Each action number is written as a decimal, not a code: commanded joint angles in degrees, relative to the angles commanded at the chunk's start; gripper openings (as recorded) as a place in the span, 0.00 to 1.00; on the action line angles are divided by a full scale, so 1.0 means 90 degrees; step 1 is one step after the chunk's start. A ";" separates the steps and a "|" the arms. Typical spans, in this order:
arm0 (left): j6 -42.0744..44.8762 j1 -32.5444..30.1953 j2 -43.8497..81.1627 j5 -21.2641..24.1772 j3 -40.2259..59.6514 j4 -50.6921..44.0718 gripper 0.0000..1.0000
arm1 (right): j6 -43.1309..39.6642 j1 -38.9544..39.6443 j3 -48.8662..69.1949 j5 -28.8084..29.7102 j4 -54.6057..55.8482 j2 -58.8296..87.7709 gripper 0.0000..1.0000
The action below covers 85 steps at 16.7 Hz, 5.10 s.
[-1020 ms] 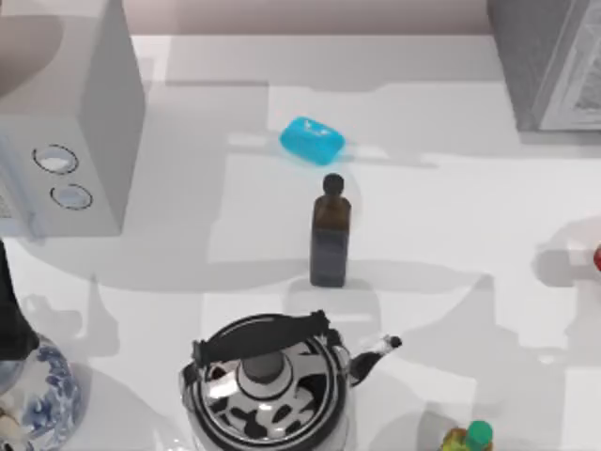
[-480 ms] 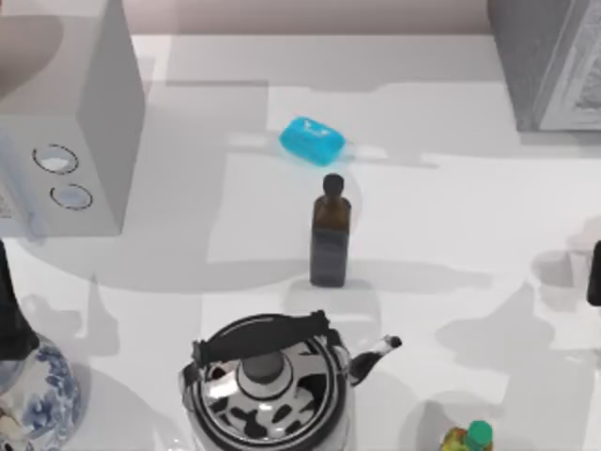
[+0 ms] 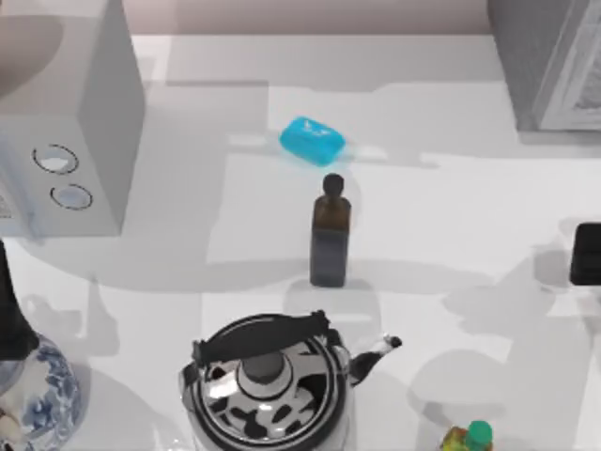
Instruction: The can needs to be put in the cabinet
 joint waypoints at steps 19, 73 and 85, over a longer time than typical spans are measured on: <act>0.0000 0.0000 0.0000 0.0000 0.0000 0.0000 1.00 | -0.0038 -0.0084 0.0281 -0.0053 0.0734 0.1016 0.25; 0.0000 0.0000 0.0000 0.0000 0.0000 0.0000 1.00 | -0.0140 -0.0023 -0.2167 -0.0112 -0.4010 -0.9897 0.00; 0.0000 0.0000 0.0000 0.0000 0.0000 0.0000 1.00 | -0.0124 0.0074 -0.1729 -0.0011 -0.4212 -0.9484 0.00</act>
